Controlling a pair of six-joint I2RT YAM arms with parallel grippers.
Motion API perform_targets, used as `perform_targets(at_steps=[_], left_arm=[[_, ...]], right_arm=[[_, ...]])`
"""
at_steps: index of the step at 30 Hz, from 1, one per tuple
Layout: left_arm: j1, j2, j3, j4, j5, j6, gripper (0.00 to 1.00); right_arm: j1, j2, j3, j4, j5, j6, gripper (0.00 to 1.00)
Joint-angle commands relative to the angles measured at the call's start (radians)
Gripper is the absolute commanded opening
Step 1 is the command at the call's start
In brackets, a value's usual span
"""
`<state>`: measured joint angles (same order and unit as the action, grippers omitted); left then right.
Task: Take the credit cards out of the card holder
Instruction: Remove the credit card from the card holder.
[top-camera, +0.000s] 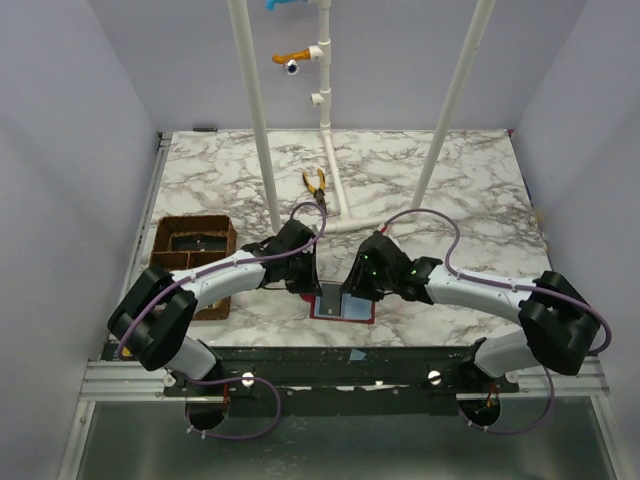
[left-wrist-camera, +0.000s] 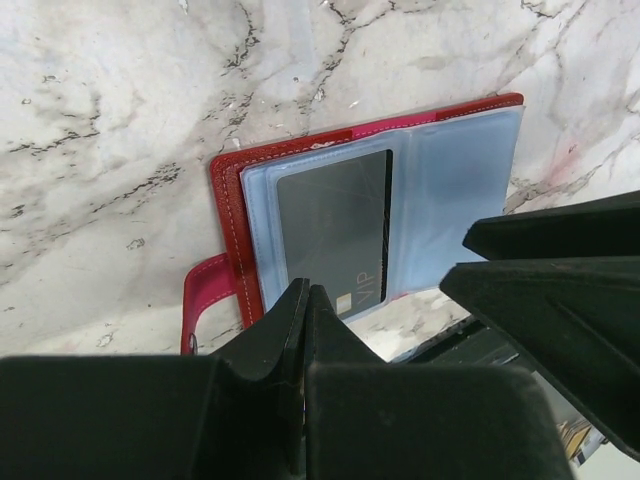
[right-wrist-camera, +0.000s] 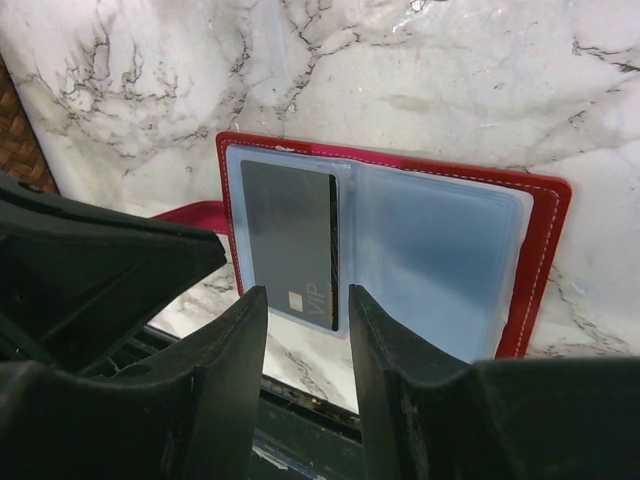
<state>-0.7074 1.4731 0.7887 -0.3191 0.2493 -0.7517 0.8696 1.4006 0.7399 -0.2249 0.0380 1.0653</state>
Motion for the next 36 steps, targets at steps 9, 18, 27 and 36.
perform_targets(at_steps=[9,18,27,36], left_arm=[[0.007,0.037,-0.025,0.049,-0.005,0.018,0.0],[0.007,0.081,-0.038,0.074,-0.005,0.018,0.0],[0.006,0.096,-0.051,0.087,0.002,0.009,0.0],[-0.008,0.11,-0.045,0.087,0.011,0.0,0.0]], right_arm=[[0.005,0.094,-0.021,0.114,-0.078,-0.001,0.39],[0.005,0.142,-0.025,0.131,-0.084,-0.006,0.36],[-0.002,0.156,-0.046,0.143,-0.073,-0.005,0.33],[-0.047,0.12,-0.149,0.304,-0.149,0.032,0.28]])
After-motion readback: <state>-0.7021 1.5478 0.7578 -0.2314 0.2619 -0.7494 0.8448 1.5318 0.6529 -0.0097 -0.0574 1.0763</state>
